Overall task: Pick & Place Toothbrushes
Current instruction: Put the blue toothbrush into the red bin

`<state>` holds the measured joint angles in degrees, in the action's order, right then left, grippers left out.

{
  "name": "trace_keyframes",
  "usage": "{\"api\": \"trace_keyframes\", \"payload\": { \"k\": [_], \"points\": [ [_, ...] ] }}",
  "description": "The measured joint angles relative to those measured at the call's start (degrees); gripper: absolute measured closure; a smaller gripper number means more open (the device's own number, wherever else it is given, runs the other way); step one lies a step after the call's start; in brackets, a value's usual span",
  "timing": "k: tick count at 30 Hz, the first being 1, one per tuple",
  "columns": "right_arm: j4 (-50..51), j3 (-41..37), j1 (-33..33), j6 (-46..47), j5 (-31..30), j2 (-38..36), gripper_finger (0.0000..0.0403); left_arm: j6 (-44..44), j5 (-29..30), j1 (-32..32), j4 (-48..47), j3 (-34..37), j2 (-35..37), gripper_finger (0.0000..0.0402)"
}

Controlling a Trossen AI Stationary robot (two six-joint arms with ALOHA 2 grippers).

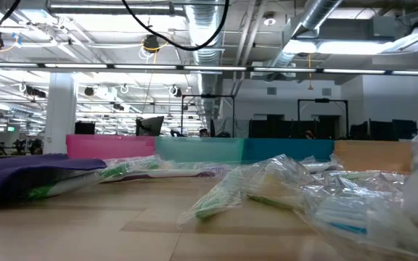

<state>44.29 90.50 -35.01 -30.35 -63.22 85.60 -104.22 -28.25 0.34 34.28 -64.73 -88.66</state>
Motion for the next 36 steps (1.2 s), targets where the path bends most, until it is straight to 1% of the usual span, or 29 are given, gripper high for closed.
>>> {"api": "trace_keyframes", "payload": {
  "k": [5, 13, 18, 20, 22, 28, 36],
  "points": [
    [-0.1, 0.0, 2.2, -0.1, 0.1, 0.0, 0.0384, -0.7, 0.4, -0.1, 1.0, 0.0, 0.0, 0.0180],
    [-1.3, 0.0, 4.8, -3.1, 1.7, 0.0, 0.0384, 0.4, 1.3, -0.1, 1.4, 0.0, 0.0, 0.0183],
    [-3.1, 0.0, 4.2, -3.3, 1.8, 0.3, 0.0384, 0.4, 2.4, -0.1, 1.5, 0.0, 0.0, 0.0181],
    [-4.6, 0.1, 4.0, -4.7, 1.8, 1.7, 0.0384, 0.4, 2.4, -0.4, 1.7, 0.0, 0.0, 0.0181],
    [-3.7, -0.2, 3.8, -6.0, 2.1, 2.6, 0.0384, 0.4, 2.4, -0.4, 1.8, 0.0, 0.0, 0.0183],
    [-5.7, 0.0, 3.9, -5.4, 0.6, 5.4, 0.0384, 0.4, 2.3, -0.4, 2.0, 0.1, -0.1, 0.0190],
    [-7.8, 0.0, 4.0, -4.7, 0.3, 5.2, 0.0384, 0.4, 1.7, 0.4, 3.0, 0.0, -0.1, 0.0192]
  ]
}}
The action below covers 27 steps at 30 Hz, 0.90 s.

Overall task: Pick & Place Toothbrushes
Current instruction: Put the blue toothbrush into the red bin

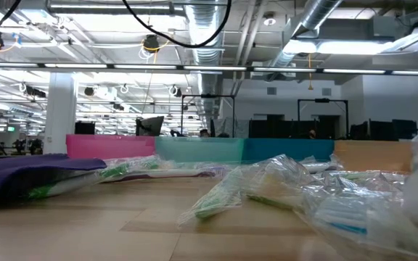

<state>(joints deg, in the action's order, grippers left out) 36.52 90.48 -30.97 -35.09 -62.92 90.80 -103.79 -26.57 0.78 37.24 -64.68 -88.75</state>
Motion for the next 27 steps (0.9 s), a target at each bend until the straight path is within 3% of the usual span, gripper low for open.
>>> {"api": "trace_keyframes", "payload": {
  "k": [22, 27],
  "points": [
    [-1.4, 0.0, 2.0, -1.5, 0.0, 0.0, 0.0384, -0.2, -1.4, 0.6, -0.2, -0.1, 0.1, 0.0193],
    [-1.7, 0.0, 2.0, -1.5, 0.1, 0.0, 0.0384, -0.2, -1.3, 0.5, -0.3, -0.1, 0.1, 0.0221]
  ]
}}
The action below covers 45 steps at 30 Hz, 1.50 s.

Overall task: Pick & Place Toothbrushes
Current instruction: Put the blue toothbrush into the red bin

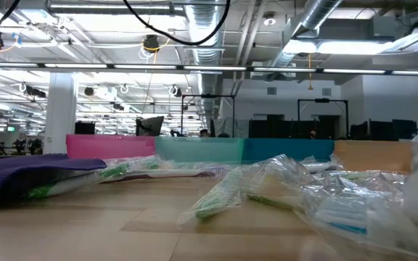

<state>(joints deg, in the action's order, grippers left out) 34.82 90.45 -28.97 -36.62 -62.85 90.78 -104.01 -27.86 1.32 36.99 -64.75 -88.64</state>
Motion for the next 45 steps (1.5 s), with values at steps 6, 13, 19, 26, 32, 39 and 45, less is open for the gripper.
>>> {"api": "trace_keyframes", "payload": {
  "k": [6, 13, 19, 26, 32, 39, 45],
  "points": [
    [-0.4, 0.0, 0.0, 0.0, 0.1, 0.0, 0.0384, -1.3, 0.2, -0.1, -0.2, 0.0, 0.0, 0.0285],
    [-0.7, 0.0, 0.0, -0.3, -0.1, 0.0, 0.0379, -1.7, 0.0, -0.1, -1.3, 0.0, 0.0, 0.0386],
    [-1.0, 0.0, 0.0, 0.4, -0.2, -0.1, 0.0329, 0.6, -0.1, -0.1, -1.3, 0.0, 0.0, 0.0389],
    [-2.0, 0.0, -0.8, 2.3, -1.4, -0.1, 0.0272, 2.8, 0.2, 0.0, -1.3, 0.0, 0.0, 0.0389],
    [-7.3, 0.0, -2.0, 1.8, -7.5, -0.1, 0.0197, 4.7, 0.5, -0.7, -1.5, 0.0, 0.0, 0.0389],
    [-7.7, 0.0, -4.9, 3.0, -11.1, -2.0, 0.0134, 7.4, 0.6, -3.1, -1.6, 0.0, 0.0, 0.0389],
    [-8.2, 0.0, -8.8, 12.4, -10.9, -6.0, 0.0129, 10.7, 0.8, -6.9, -1.7, 0.0, 0.0, 0.0389]
  ]
}}
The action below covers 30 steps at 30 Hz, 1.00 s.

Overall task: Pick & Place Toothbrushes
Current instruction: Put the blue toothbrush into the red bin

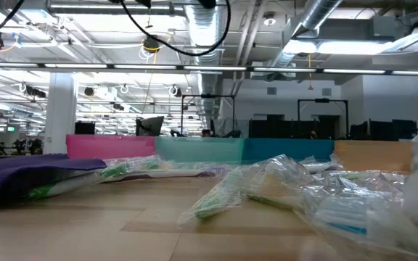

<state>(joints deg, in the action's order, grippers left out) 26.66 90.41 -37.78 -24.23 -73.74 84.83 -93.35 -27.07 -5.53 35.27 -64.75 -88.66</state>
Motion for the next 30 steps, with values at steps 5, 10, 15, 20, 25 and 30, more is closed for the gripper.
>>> {"api": "trace_keyframes", "payload": {
  "k": [5, 10, 15, 20, 25, 30],
  "points": [
    [0.6, 0.0, -2.1, 19.7, 3.2, -6.2, 0.0129, 2.9, 0.0, -4.3, -0.5, 0.0, 0.0, 0.0389],
    [4.8, 0.1, -0.2, 39.8, 28.1, -13.0, 0.0129, 7.7, -1.3, -9.5, -4.1, 0.0, 0.0, 0.0389],
    [9.1, 0.1, 3.0, 47.7, 44.4, -15.3, 0.0129, 14.5, -1.1, -14.2, -16.6, 0.0, 0.0, 0.0389],
    [13.9, 0.1, 2.9, 49.6, 44.0, -15.2, 0.0129, 23.6, 0.7, -19.3, -33.6, 0.0, 0.0, 0.0389],
    [18.3, 0.1, 3.8, 54.6, 43.9, -13.4, 0.0129, 31.8, 8.0, -25.0, -47.4, 0.0, 1.3, 0.0389],
    [21.1, 0.1, 6.4, 52.8, 43.8, -11.6, 0.0129, 39.0, 18.2, -29.8, -63.4, 0.0, 3.3, 0.0389]
  ]
}}
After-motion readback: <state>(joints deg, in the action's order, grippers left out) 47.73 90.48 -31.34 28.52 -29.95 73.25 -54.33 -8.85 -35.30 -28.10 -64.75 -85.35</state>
